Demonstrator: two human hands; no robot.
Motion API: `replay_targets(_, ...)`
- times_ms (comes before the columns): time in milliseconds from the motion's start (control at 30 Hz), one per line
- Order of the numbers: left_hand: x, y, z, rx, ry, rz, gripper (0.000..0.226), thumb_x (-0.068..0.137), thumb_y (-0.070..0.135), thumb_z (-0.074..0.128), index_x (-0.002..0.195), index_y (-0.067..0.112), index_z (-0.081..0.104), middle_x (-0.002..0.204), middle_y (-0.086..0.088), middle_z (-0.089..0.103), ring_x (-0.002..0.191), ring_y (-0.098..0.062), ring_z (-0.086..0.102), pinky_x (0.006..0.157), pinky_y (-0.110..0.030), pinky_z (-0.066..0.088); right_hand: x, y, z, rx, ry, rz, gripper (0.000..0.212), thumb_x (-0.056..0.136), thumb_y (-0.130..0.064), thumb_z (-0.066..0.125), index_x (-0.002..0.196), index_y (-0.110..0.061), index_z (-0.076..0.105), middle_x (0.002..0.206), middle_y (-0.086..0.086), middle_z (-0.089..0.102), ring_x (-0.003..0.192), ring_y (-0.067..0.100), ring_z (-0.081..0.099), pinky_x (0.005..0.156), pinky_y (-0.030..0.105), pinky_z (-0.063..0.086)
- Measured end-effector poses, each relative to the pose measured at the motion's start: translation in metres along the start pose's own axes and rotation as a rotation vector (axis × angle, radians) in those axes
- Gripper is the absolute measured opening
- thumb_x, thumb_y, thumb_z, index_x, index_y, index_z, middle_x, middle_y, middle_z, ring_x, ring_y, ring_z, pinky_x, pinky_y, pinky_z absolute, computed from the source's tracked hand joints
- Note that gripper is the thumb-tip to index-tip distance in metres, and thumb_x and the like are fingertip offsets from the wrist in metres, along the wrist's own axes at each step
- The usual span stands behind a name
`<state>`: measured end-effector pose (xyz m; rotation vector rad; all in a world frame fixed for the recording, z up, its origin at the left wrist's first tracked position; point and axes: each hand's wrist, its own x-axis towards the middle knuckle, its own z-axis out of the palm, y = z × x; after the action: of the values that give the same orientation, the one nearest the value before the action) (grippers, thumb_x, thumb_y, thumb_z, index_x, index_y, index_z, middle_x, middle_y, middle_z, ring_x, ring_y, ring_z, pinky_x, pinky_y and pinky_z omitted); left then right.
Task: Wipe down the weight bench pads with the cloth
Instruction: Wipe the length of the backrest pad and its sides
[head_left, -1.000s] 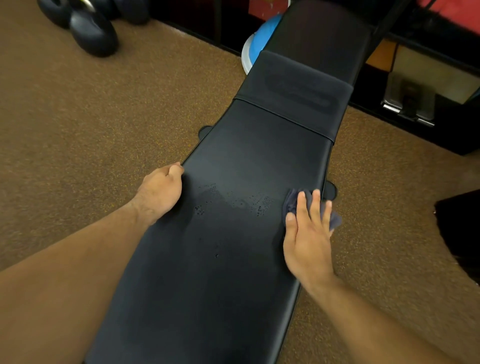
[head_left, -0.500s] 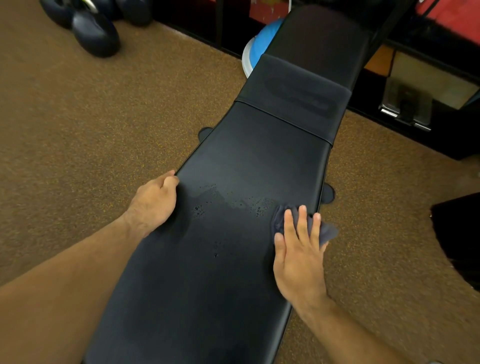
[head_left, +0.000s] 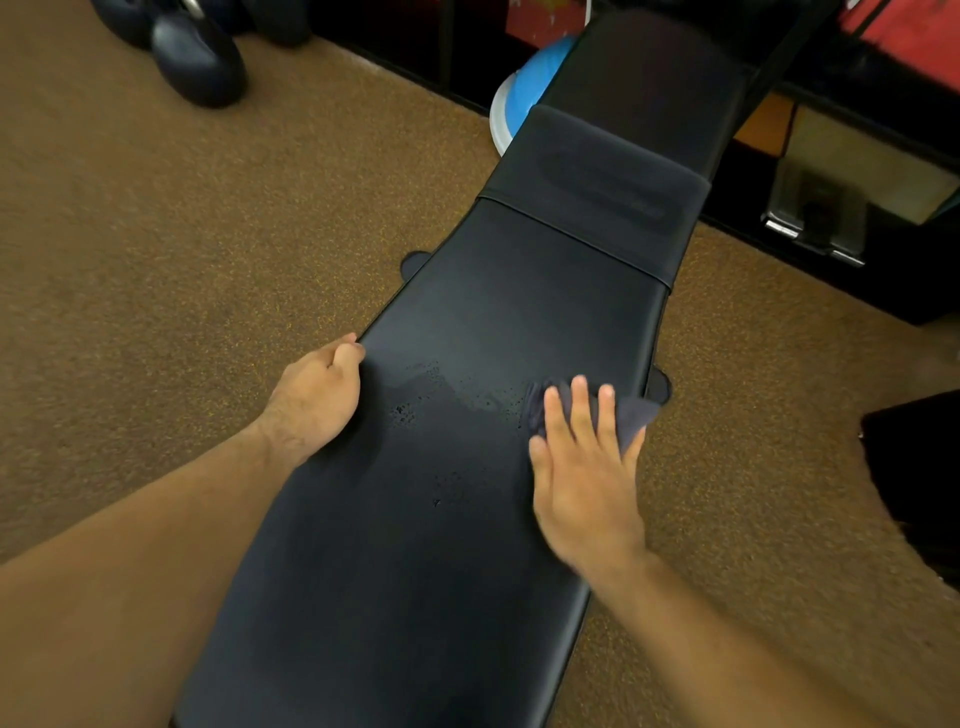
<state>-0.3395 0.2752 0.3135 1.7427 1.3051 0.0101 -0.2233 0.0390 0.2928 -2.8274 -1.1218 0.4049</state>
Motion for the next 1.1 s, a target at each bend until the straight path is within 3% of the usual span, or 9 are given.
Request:
replay_targets(167,-0.003,0.004,-0.001,0.002,0.001,-0.008,0.046,0.099,0.035,0.034,0.142,0.026,0.049,0.15,0.005,0.043,0.14,-0.018,0.033,0.117,-0.033,0.018,-0.017,-0.003,0.008,-0.052,-0.025,-0.062,0.052,0.103,-0.041,0.014,0.15,-0.018,0.015,0.161,0.006,0.02,0.149,0.029,0.005,0.112,0.061,0.014)
replay_targets(333,-0.005,0.007,0.0,-0.009,-0.004,-0.005,0.047,0.101,0.033,0.032,0.144,0.023,0.046,0.151,0.005,0.041,0.141,-0.017,0.032,0.116,-0.031,0.017,0.031,-0.012,-0.009,-0.08,-0.033,-0.123,0.057,0.102,-0.042,0.008,0.156,-0.023,0.004,0.164,0.0,-0.004,0.148,0.024,-0.016,0.115,0.056,-0.005)
replay_targets(567,-0.004,0.007,-0.003,0.031,-0.007,0.002,0.047,0.101,0.033,0.03,0.144,0.024,0.047,0.151,0.004,0.042,0.141,-0.018,0.032,0.114,-0.029,0.018,0.029,-0.014,-0.01,-0.06,-0.039,-0.18,0.055,0.105,-0.041,0.014,0.156,-0.024,0.003,0.164,-0.002,-0.007,0.147,0.02,-0.019,0.117,0.054,-0.006)
replay_targets(800,-0.006,0.008,-0.004,-0.006,-0.032,-0.021,0.046,0.101,0.034,0.032,0.144,0.026,0.046,0.151,0.007,0.041,0.142,-0.017,0.031,0.115,-0.03,0.017,-0.01,-0.01,0.006,-0.141,-0.062,-0.219,0.051,0.104,-0.042,0.012,0.149,-0.02,0.022,0.159,0.004,0.025,0.148,0.029,0.015,0.11,0.058,0.018)
replay_targets(867,-0.005,0.009,-0.003,-0.004,-0.036,-0.022,0.047,0.101,0.034,0.032,0.144,0.026,0.046,0.152,0.007,0.04,0.142,-0.018,0.03,0.115,-0.03,0.017,0.001,-0.014,0.002,-0.149,-0.088,-0.26,0.052,0.104,-0.043,0.009,0.15,-0.021,0.016,0.161,0.002,0.017,0.149,0.027,0.006,0.113,0.058,0.012)
replay_targets(967,-0.004,0.008,-0.003,-0.004,-0.028,-0.035,0.047,0.1,0.036,0.032,0.144,0.029,0.046,0.152,0.007,0.04,0.141,-0.019,0.031,0.113,-0.03,0.02,0.023,-0.022,-0.007,-0.153,-0.127,-0.358,0.054,0.104,-0.044,0.009,0.152,-0.024,-0.003,0.163,-0.004,-0.006,0.147,0.021,-0.02,0.114,0.055,-0.008)
replay_targets(1100,-0.001,0.005,-0.003,-0.024,-0.036,-0.037,0.047,0.1,0.037,0.032,0.144,0.029,0.046,0.152,0.008,0.04,0.141,-0.017,0.032,0.113,-0.03,0.02,0.057,-0.039,-0.017,-0.182,-0.11,-0.467,0.055,0.104,-0.043,0.013,0.155,-0.027,0.002,0.164,-0.004,-0.007,0.148,0.022,-0.017,0.115,0.055,-0.008)
